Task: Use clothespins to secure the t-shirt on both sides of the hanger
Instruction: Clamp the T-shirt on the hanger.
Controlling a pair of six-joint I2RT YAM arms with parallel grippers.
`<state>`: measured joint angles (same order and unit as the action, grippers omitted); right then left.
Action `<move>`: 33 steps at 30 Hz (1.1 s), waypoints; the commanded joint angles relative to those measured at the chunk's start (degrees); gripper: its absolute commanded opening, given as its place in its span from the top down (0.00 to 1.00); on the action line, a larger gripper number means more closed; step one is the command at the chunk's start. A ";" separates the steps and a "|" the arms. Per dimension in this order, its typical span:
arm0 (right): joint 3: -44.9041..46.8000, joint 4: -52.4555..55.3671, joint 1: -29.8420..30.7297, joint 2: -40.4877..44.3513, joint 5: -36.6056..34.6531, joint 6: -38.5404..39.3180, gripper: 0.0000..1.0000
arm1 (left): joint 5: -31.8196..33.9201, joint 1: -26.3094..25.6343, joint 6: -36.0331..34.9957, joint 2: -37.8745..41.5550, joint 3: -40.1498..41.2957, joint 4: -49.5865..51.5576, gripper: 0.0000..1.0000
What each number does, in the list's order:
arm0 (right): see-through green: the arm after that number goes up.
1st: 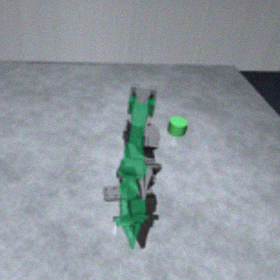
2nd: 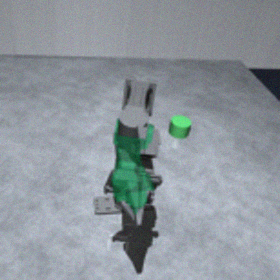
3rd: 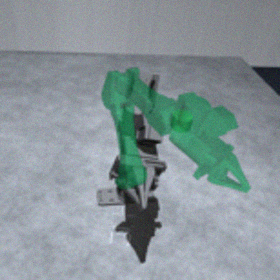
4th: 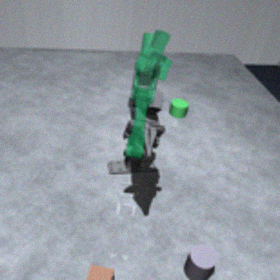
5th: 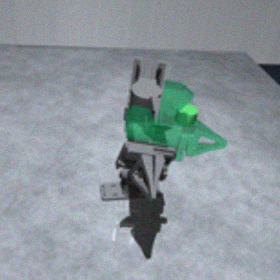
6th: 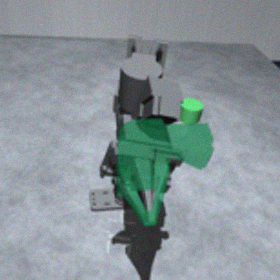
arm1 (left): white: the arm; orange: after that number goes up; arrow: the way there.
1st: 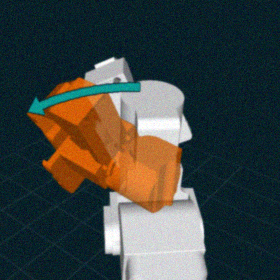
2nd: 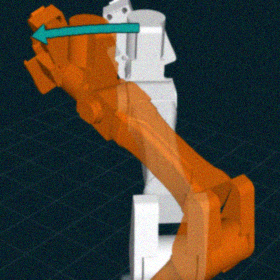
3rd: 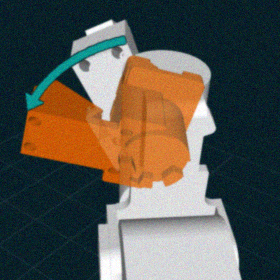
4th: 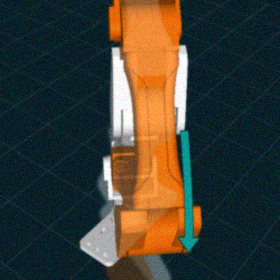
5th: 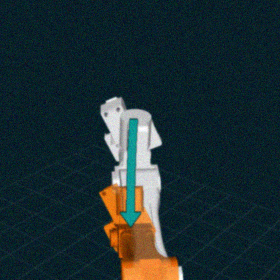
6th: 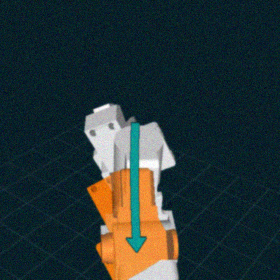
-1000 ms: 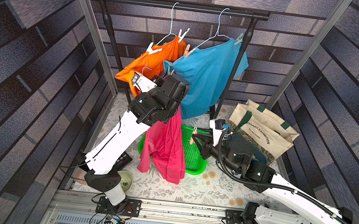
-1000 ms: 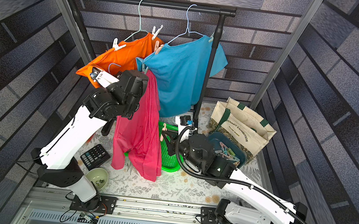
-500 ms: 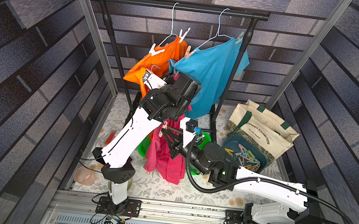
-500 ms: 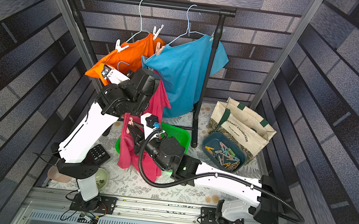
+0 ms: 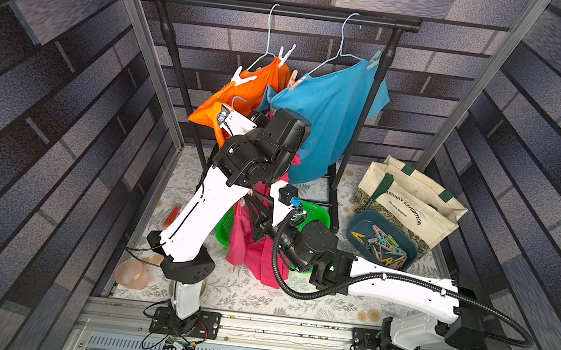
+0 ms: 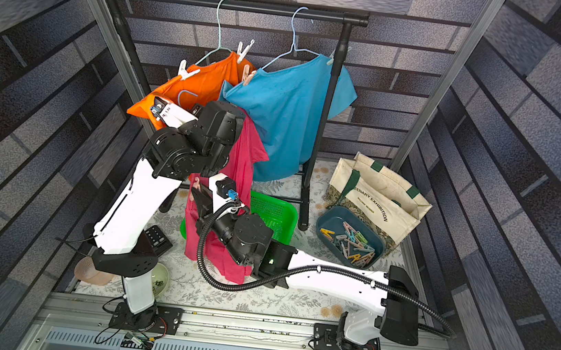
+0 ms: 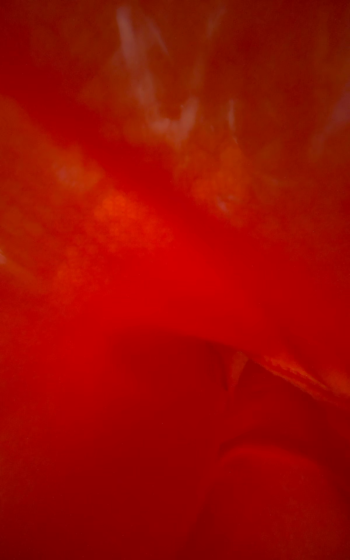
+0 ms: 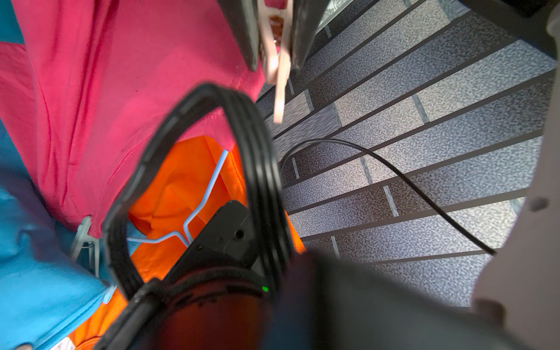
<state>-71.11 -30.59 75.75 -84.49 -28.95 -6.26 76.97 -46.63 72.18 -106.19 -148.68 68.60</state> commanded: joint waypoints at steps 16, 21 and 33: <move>3.40 -9.09 -0.34 2.84 2.68 -6.58 1.00 | 2.45 -1.40 0.28 -1.32 -1.51 -1.16 1.00; 1.51 -6.14 -0.36 -0.17 -5.65 -3.60 1.00 | 1.91 -1.97 1.18 -0.96 -1.52 -0.91 1.00; -5.44 -4.12 -0.56 -9.28 -15.56 7.27 1.00 | 1.08 -2.41 1.03 -1.03 -1.46 -1.53 1.00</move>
<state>-73.67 -40.36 75.85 -89.76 -42.78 -4.05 76.34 -46.81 72.29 -107.70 -149.47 68.12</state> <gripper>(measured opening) 0.177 0.073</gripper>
